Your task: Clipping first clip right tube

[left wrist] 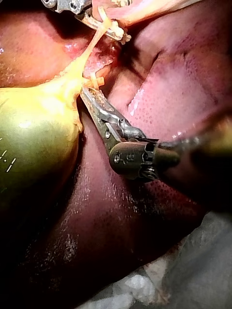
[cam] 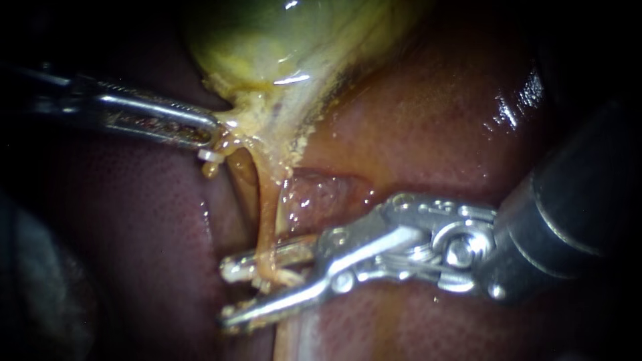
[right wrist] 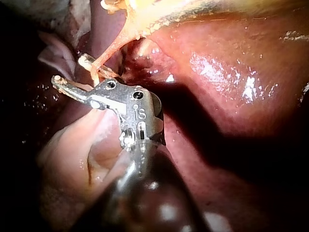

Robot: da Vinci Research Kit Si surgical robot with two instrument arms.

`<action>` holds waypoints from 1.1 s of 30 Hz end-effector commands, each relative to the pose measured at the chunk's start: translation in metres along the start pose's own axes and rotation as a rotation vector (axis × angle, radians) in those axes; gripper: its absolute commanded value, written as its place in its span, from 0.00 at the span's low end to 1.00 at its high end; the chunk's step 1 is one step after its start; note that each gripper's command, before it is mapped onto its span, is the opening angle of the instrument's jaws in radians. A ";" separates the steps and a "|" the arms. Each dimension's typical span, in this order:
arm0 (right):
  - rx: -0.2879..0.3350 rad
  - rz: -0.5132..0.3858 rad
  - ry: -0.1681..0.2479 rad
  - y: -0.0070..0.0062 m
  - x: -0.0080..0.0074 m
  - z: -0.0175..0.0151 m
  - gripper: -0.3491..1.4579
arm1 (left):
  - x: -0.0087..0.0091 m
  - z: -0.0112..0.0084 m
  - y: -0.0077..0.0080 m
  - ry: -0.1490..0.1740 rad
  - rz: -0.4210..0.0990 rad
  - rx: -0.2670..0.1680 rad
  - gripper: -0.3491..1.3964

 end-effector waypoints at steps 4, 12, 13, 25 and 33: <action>-0.002 0.034 -0.001 0.0003 0.0001 0.0000 0.40 | 0.0000 0.0000 0.0000 0.000 0.000 0.000 0.00; -0.008 0.117 0.002 0.0008 0.0000 -0.0003 0.27 | 0.0000 0.0000 0.0000 0.000 0.000 0.000 0.00; -0.011 0.123 0.004 0.0008 0.0000 -0.0004 0.25 | 0.0000 0.0000 0.0000 0.000 0.000 0.000 0.00; -0.020 0.170 0.012 0.0015 -0.0001 -0.0011 0.00 | 0.0000 -0.0001 0.0000 0.000 0.000 0.000 0.00; -0.020 0.169 0.011 0.0018 -0.0002 -0.0011 0.00 | 0.0000 -0.0001 0.0000 0.000 0.000 0.000 0.00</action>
